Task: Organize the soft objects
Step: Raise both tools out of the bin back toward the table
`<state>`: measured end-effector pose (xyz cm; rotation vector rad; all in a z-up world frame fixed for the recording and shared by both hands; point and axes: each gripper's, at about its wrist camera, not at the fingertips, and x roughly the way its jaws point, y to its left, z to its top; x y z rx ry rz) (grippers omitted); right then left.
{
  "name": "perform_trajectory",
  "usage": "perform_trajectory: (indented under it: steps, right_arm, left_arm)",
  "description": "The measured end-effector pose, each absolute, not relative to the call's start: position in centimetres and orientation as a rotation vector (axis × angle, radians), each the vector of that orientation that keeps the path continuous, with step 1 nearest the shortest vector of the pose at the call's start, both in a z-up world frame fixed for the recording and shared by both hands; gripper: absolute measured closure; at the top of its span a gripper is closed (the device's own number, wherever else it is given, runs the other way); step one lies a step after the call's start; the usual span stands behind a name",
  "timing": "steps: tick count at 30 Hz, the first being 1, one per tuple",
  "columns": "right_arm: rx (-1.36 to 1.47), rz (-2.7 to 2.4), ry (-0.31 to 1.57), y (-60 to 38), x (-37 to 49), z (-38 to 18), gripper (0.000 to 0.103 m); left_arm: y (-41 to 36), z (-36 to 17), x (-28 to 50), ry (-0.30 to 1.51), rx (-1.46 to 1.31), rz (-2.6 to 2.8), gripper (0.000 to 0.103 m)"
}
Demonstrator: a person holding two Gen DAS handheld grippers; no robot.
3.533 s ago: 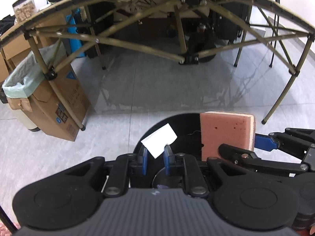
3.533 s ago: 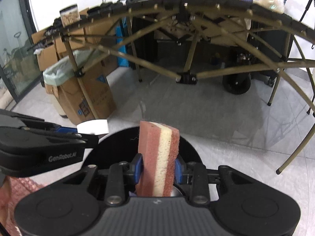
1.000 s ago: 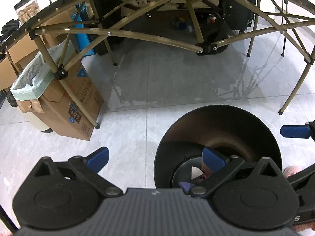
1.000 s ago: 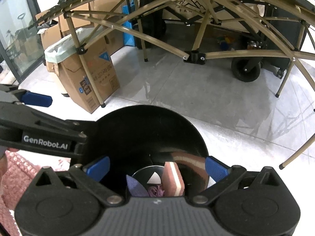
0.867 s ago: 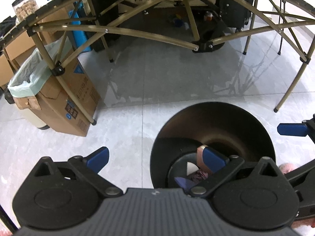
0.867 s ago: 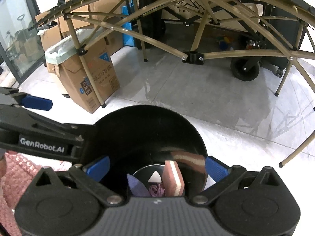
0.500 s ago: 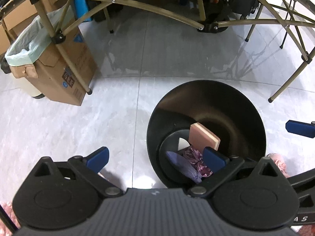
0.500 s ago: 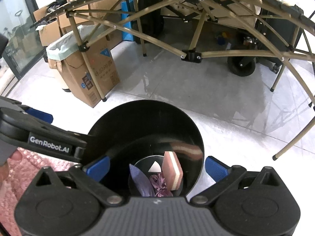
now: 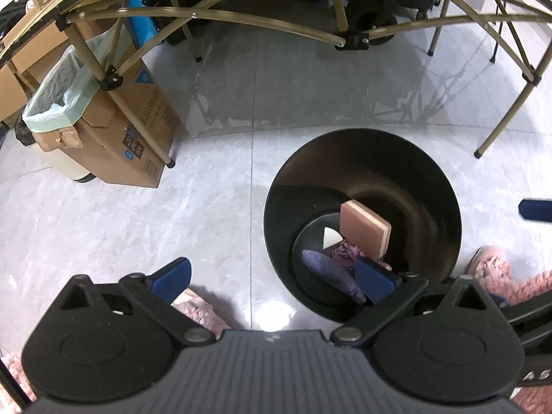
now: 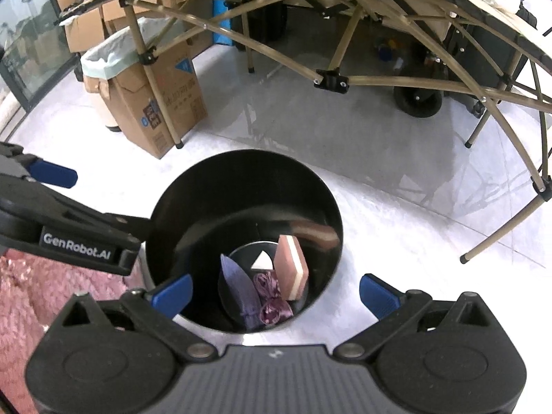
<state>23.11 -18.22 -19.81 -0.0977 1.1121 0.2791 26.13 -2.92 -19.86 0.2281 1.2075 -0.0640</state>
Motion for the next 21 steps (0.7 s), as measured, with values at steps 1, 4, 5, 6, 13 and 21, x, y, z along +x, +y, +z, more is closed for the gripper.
perform_trajectory:
  steps: [1, 4, 5, 6, 13, 21]
  right_arm:
    - [-0.102, 0.277, 1.109, -18.3, 22.9, -19.6, 0.000]
    - [-0.104, 0.267, 1.084, -18.7, 22.6, -18.7, 0.000]
    - [-0.098, 0.264, 1.070, -18.9, 22.5, -18.3, 0.000]
    - [-0.090, 0.259, 1.057, -19.2, 22.4, -17.9, 0.000]
    - [-0.078, 0.232, 0.965, -20.9, 22.2, -13.9, 0.000]
    - [-0.056, 0.199, 0.821, -22.8, 22.9, -8.3, 0.000]
  left_arm:
    - [-3.0, -19.8, 26.0, 1.206, 0.237, -0.066, 0.000]
    - [-3.1, -19.0, 25.7, 1.182, 0.247, -0.068, 0.000]
    - [-3.0, -18.6, 25.7, 1.169, 0.245, -0.069, 0.000]
    - [-3.0, -18.1, 25.7, 1.156, 0.244, -0.070, 0.000]
    - [-3.6, -14.3, 25.5, 1.053, 0.292, -0.083, 0.000]
    - [-4.5, -10.1, 26.6, 0.938, 0.307, -0.103, 0.000]
